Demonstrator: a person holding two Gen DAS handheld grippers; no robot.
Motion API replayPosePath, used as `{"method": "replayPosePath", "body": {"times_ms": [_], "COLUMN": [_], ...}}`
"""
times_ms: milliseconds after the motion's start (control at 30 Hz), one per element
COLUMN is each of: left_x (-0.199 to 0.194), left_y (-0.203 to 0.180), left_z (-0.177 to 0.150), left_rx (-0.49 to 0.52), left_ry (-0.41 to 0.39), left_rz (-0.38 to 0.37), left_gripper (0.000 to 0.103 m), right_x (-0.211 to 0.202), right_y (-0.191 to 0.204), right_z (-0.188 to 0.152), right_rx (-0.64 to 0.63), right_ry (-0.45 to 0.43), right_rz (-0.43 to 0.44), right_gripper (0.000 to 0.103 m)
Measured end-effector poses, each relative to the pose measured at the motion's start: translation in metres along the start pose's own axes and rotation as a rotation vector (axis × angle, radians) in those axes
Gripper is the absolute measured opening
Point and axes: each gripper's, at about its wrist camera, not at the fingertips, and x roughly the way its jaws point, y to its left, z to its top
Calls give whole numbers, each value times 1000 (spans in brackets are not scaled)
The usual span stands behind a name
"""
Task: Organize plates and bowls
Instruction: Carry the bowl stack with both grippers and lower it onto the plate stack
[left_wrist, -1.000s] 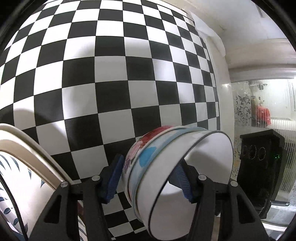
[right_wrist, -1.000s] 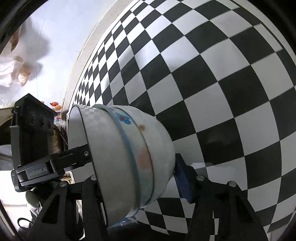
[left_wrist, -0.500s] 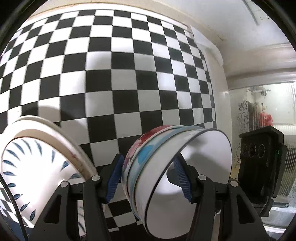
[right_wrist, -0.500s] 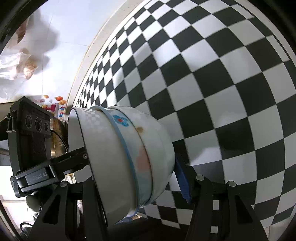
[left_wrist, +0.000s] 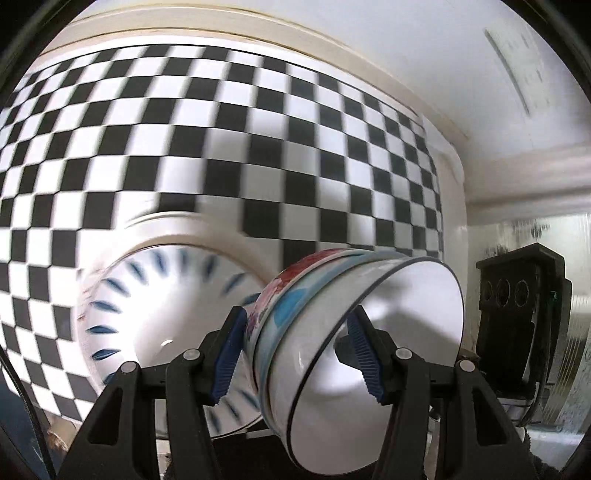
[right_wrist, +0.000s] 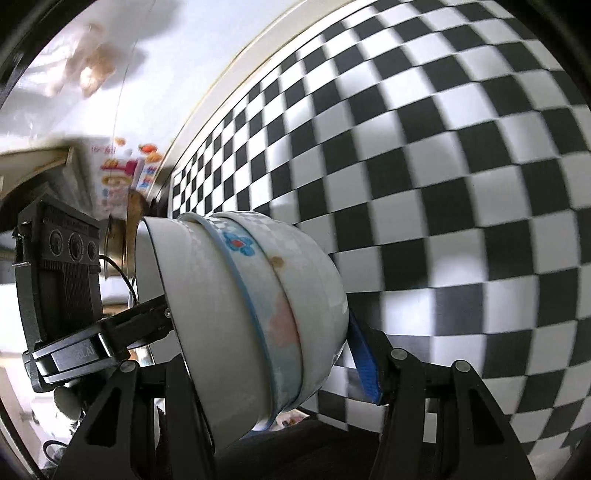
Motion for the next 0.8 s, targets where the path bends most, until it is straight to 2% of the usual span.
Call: {"method": "replayPosePath", "body": {"times_ms": [133,433,600,800], "left_x": [-11,-14,-8,-3], "left_y": [30,89,101,103], "left_z": [-6,-19,-21,-16], "left_rx": [-72,-210,-241,-243], "left_ry": [-29,-43,-35,-24], "left_rz": [11,30,26,16], "left_gripper": [53,53,53,53], "right_x": [30,85,107,113], "right_y": [23,44,47,44], "right_z": [0,-14,-13,-8], "right_rx": [-50,-125,-134,-130], "right_ry": [57,184,220,228], "right_rz": [10,7,-11,-31], "right_gripper": [58,57,57,57]}}
